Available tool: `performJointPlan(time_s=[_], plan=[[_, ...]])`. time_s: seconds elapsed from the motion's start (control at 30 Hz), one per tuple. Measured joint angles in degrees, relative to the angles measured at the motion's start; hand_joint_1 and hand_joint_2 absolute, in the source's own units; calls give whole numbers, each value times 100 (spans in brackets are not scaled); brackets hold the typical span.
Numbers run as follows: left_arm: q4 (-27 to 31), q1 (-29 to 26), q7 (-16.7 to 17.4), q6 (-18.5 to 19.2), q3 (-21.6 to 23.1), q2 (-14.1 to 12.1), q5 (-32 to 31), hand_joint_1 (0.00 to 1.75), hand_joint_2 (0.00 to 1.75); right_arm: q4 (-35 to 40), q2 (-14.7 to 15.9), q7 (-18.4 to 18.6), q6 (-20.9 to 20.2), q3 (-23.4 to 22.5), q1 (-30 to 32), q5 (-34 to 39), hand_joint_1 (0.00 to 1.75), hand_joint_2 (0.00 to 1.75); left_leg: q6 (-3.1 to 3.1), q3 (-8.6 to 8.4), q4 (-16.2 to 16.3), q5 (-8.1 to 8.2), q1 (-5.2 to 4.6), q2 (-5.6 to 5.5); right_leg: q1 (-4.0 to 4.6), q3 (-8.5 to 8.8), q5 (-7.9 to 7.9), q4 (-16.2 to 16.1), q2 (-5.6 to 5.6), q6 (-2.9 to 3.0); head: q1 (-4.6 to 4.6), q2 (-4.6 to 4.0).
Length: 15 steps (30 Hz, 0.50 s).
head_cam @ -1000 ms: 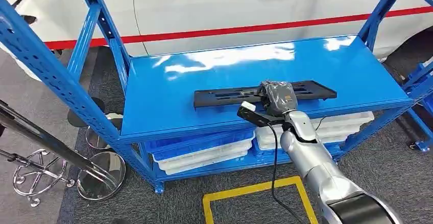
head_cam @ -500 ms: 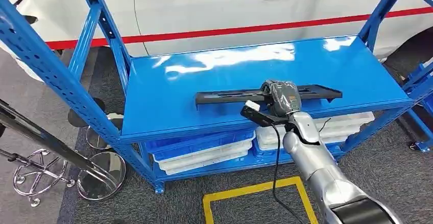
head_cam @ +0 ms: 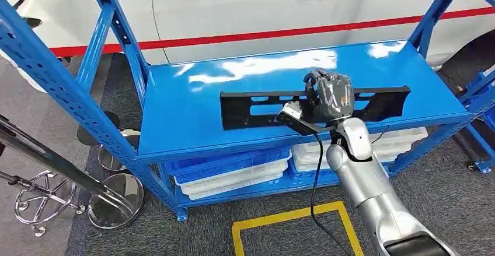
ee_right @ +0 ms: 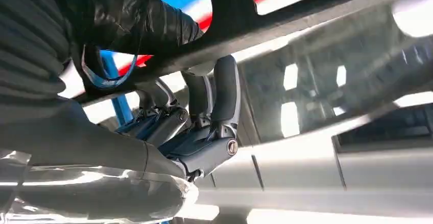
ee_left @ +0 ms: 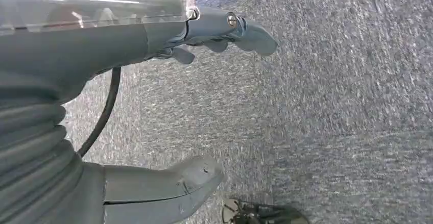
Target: Take the parts from the cabinet and place them on the table.
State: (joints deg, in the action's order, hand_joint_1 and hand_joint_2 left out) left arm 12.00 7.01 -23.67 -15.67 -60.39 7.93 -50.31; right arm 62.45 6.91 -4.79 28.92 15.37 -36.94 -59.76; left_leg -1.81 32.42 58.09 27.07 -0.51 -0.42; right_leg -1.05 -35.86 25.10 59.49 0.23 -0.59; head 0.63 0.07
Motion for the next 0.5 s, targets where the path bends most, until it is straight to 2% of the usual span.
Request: performJointPlan(time_s=[0.13,0.17,0.23,0.5], plan=[[0,-3,31,-20,-2,0,9,0,175,199,4,6,0,0,-22,-50,175,175,0,1,0,0,0,0,0,0,0,0,-1,0,0,0],[0,-2,109,-107,-15,2,44,0,175,645,4,85,26,0,-127,-166,175,175,0,0,0,0,0,0,0,0,0,0,-1,0,0,2],[0,-1,131,-151,-24,2,48,0,175,860,4,100,59,0,-165,-199,175,175,0,1,0,0,0,0,0,0,0,0,-2,0,0,2],[0,6,159,-170,-44,2,55,0,175,1261,4,109,63,0,-277,-240,175,175,0,1,0,0,0,-1,-1,1,0,0,-3,0,0,0]])
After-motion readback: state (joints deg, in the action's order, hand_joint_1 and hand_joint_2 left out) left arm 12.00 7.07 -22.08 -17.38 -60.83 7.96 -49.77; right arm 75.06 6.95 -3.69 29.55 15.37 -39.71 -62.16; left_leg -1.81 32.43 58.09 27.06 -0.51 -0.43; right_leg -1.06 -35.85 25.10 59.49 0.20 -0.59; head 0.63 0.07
